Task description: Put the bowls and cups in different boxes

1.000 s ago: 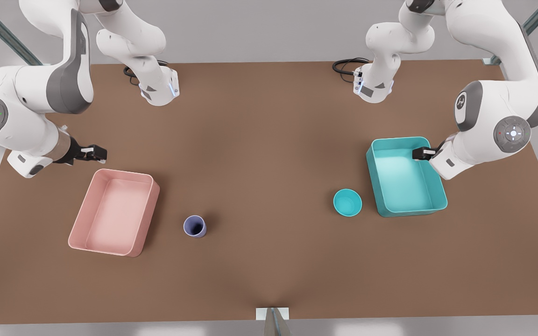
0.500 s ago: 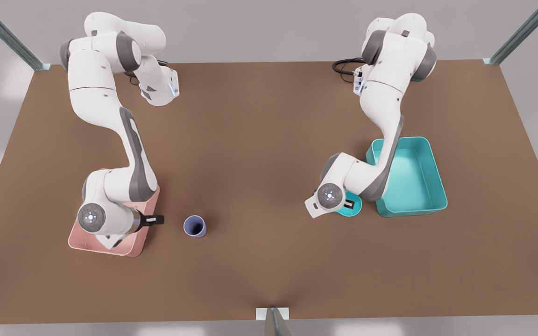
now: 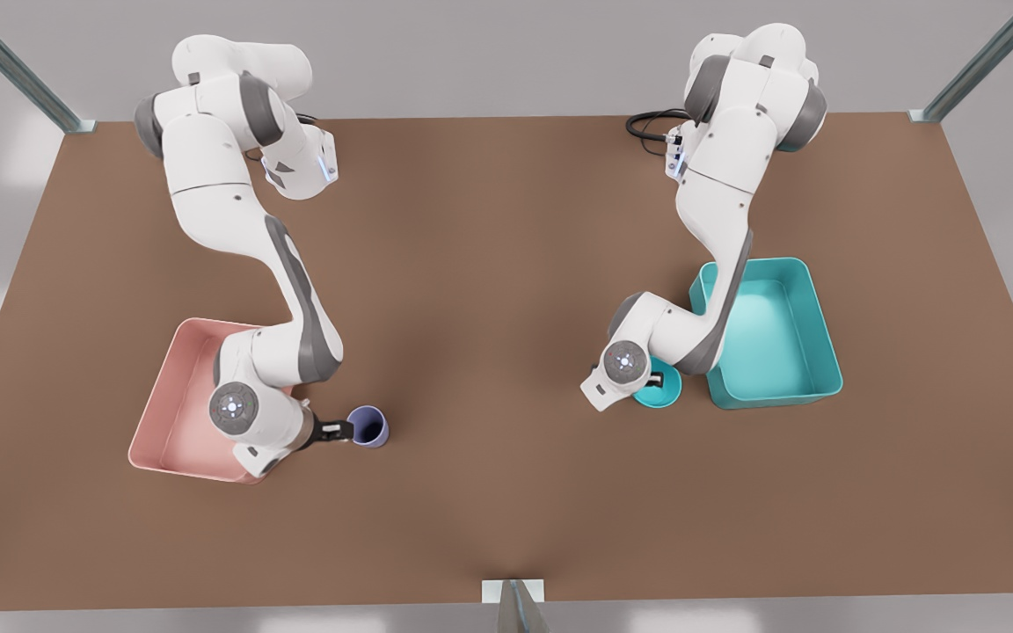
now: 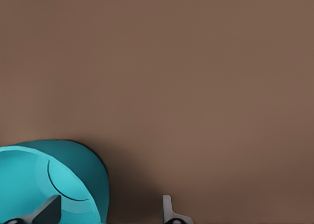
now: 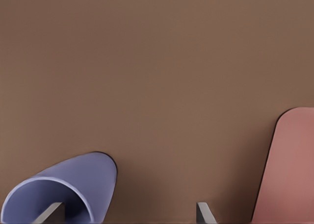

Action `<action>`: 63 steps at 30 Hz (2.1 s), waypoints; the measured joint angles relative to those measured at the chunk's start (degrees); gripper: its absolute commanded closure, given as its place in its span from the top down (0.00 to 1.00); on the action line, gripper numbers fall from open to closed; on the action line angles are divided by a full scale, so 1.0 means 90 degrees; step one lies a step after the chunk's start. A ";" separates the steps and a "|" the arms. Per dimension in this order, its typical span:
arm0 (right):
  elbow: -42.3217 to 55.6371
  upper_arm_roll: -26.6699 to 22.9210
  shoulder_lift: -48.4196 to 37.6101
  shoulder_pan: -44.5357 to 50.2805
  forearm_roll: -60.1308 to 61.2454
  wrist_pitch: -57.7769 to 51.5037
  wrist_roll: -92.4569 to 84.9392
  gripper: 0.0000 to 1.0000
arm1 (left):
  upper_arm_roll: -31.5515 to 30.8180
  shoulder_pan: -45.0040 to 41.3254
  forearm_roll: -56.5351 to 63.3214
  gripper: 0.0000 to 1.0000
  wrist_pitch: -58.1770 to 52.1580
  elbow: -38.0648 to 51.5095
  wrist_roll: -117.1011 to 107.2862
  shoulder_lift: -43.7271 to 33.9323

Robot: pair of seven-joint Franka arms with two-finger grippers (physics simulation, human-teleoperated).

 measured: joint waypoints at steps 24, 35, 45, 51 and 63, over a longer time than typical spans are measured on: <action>-0.0467 0.0174 0.0325 0.0134 -0.0057 0.0516 0.0344 0.49 | 0.0334 0.1426 0.0317 0.21 -0.1837 -0.0485 -0.1025 -0.2130; -0.0225 0.0176 0.0082 0.0125 0.0034 0.0634 0.0309 0.21 | 0.0557 0.2099 0.0255 0.21 0.0007 -0.2630 -0.1100 -0.1969; -0.0193 -0.1060 -0.1417 -0.0656 -0.0315 -0.0370 -0.1235 0.21 | 0.0502 0.2135 -0.0079 1.00 -0.0343 -0.1562 -0.0915 -0.2830; -0.0257 -0.1248 -0.0729 -0.1220 -0.0275 -0.0516 -0.2299 0.21 | 0.0123 0.2082 -0.0638 1.00 -0.3018 0.1170 -0.0174 -0.3221; -0.0565 -0.1221 -0.0094 -0.1277 0.0240 0.0070 -0.3541 1.00 | -0.0008 0.2208 -0.0801 1.00 -0.4720 0.1420 0.1175 -0.2749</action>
